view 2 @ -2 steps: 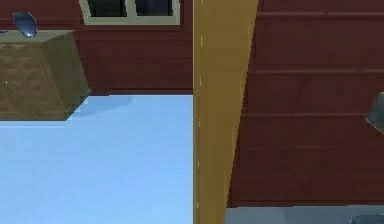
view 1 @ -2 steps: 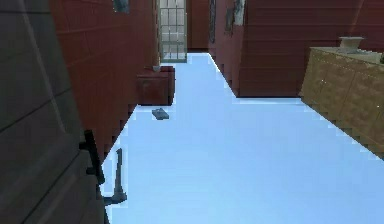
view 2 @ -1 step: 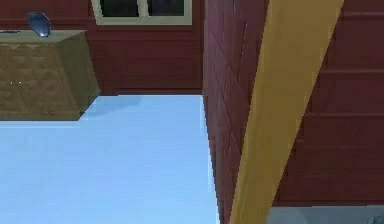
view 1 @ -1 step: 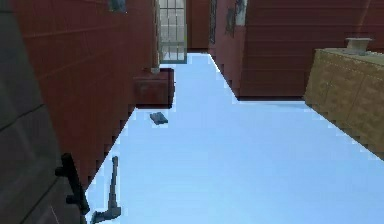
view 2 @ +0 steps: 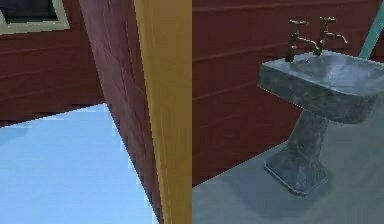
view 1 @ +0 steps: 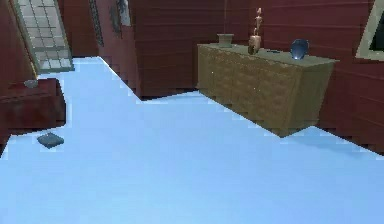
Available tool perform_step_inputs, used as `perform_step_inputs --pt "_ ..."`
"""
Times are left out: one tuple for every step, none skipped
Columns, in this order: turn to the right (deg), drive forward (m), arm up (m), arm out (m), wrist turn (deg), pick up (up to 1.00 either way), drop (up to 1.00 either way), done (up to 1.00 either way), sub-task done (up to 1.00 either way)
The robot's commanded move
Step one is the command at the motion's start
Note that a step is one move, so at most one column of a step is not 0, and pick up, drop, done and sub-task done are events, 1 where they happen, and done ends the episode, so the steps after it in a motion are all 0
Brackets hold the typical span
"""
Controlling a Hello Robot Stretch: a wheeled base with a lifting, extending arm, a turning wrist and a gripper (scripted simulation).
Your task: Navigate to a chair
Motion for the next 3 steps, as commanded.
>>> perform_step_inputs --pt "3.0 0.00 0.00 0.00 0.0 0.00 0.00 0.00 0.00" --pt "0.0 0.50 0.00 0.00 0.0 0.00 0.00 0.00 0.00" --pt "-36.0 0.00 0.00 0.00 0.0 0.00 0.00 0.00 0.00"
